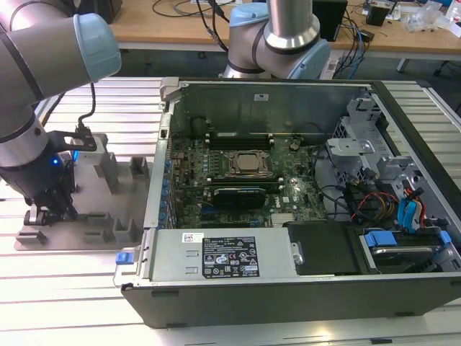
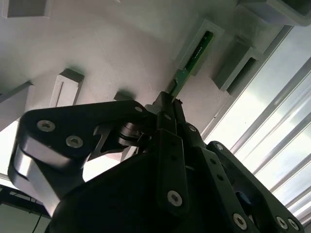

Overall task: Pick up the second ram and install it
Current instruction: 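Pick up the second ram and move it above second insertion slot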

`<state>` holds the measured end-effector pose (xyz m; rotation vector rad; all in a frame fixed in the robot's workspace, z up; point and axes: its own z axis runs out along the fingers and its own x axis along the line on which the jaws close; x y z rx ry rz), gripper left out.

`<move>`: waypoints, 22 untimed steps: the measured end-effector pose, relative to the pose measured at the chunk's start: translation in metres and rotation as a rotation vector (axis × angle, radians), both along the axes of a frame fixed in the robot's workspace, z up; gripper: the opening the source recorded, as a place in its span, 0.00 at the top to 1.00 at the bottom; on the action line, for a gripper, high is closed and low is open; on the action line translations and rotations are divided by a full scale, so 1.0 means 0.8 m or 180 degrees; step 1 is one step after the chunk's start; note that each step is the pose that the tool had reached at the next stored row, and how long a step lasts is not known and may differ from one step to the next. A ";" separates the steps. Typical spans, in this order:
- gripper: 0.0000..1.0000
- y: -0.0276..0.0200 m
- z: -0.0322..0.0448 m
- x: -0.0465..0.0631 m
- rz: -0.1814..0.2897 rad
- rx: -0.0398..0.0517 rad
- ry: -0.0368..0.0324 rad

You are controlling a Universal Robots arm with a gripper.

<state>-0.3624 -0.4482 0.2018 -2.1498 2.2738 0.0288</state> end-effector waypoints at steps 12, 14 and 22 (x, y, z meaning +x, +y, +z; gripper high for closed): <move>0.87 0.0003 0.0215 0.000 0.0000 0.0000 0.0000; 0.87 0.0003 0.0293 0.000 0.0000 0.0000 0.0000; 0.87 0.0005 0.0551 0.000 0.0000 0.0000 0.0000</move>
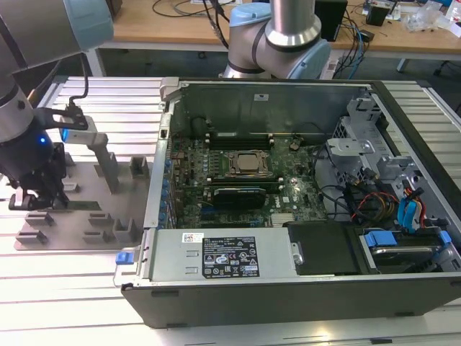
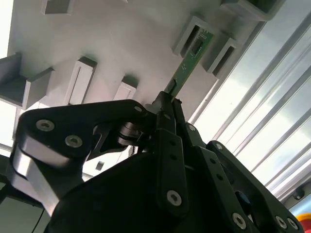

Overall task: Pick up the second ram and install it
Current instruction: 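Pick up the second ram and move it above second insertion slot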

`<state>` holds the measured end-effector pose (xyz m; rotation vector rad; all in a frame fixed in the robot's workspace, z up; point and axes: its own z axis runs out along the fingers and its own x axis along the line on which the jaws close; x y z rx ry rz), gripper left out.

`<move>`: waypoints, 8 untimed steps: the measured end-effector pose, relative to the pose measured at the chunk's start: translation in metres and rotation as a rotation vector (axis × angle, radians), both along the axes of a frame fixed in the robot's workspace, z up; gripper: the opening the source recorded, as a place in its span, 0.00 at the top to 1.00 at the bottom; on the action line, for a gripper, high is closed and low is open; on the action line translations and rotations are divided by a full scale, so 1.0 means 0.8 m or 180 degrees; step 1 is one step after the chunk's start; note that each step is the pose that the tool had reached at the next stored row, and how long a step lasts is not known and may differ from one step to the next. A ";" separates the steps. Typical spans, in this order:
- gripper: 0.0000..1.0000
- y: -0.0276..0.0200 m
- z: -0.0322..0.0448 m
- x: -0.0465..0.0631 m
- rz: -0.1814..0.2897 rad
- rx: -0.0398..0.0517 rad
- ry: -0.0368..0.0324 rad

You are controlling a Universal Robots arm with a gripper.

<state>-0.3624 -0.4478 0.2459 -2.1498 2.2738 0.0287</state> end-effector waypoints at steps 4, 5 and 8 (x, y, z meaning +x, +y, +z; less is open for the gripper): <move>0.87 0.0000 0.0103 0.000 0.0000 0.0000 0.0000; 0.87 0.0000 0.0132 0.000 0.0000 0.0000 0.0000; 0.87 0.0000 0.0194 0.000 0.0000 0.0000 0.0000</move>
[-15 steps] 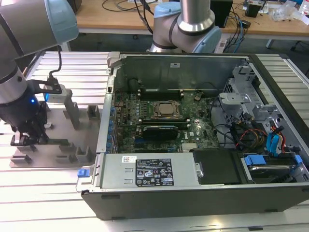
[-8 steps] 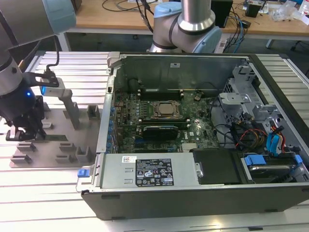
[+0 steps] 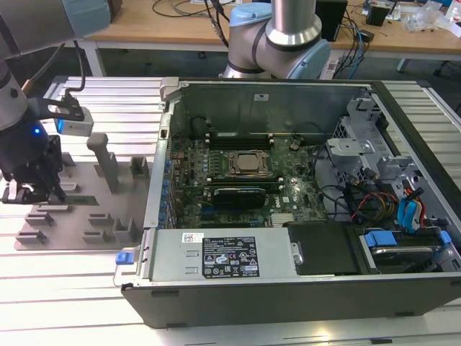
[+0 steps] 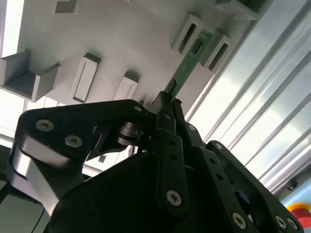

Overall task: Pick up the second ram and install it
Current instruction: 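Pick up the second ram and move it above second insertion slot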

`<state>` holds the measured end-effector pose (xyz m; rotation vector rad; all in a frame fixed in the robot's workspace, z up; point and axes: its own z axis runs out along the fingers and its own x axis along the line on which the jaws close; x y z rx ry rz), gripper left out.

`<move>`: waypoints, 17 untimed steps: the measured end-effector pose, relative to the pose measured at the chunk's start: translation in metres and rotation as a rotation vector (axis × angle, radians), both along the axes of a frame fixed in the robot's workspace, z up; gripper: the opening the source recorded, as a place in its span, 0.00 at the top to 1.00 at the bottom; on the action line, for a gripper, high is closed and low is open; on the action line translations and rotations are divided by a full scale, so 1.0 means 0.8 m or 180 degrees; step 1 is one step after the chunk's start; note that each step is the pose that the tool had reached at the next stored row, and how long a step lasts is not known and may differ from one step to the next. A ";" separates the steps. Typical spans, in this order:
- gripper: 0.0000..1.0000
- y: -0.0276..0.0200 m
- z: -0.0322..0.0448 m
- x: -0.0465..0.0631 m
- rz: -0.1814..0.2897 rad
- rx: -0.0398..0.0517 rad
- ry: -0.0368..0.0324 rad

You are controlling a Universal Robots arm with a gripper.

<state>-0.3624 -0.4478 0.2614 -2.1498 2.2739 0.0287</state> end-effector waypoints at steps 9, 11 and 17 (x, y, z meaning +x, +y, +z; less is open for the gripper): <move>0.87 0.0001 0.0355 0.000 0.0000 0.0000 0.0000; 0.87 0.0001 0.0433 0.000 0.0000 0.0000 0.0000; 0.87 0.0002 0.0700 0.000 0.0000 0.0000 0.0000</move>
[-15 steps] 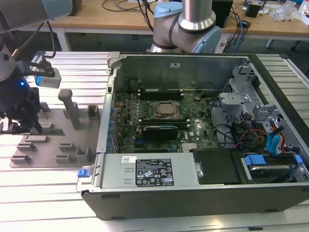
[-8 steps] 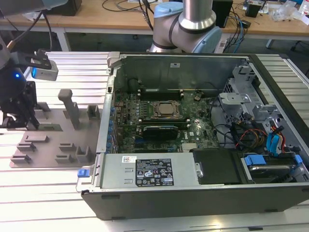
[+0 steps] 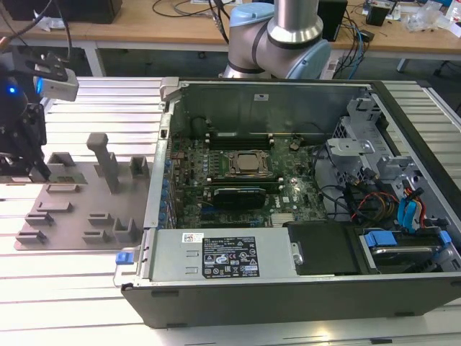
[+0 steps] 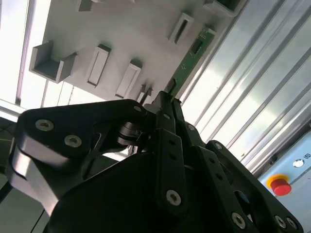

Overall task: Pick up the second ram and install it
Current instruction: 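Pick up the second ram and move it above second insertion slot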

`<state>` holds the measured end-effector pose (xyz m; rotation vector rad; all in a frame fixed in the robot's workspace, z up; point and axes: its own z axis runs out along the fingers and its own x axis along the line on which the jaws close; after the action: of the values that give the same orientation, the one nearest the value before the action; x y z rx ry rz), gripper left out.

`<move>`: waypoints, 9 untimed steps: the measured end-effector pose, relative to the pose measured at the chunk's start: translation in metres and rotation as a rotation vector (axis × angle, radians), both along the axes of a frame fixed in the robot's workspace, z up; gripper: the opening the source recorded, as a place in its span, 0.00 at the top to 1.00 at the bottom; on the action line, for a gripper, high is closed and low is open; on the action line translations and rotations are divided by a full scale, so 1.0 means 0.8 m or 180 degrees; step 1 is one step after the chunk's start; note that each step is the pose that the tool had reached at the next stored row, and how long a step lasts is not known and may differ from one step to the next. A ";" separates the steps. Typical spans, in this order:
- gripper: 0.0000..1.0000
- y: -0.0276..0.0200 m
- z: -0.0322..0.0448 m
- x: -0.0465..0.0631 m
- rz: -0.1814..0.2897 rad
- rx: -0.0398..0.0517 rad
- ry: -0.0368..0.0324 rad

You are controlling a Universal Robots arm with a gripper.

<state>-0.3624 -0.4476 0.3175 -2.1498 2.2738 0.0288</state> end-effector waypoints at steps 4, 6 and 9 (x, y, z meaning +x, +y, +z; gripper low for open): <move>0.87 0.0001 0.0151 0.000 0.0000 0.0000 0.0000; 0.87 0.0002 0.0262 0.000 0.0000 0.0000 0.0000; 0.87 0.0003 0.0394 0.000 0.0000 0.0000 0.0000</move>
<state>-0.3624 -0.4474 0.3490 -2.1498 2.2739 0.0287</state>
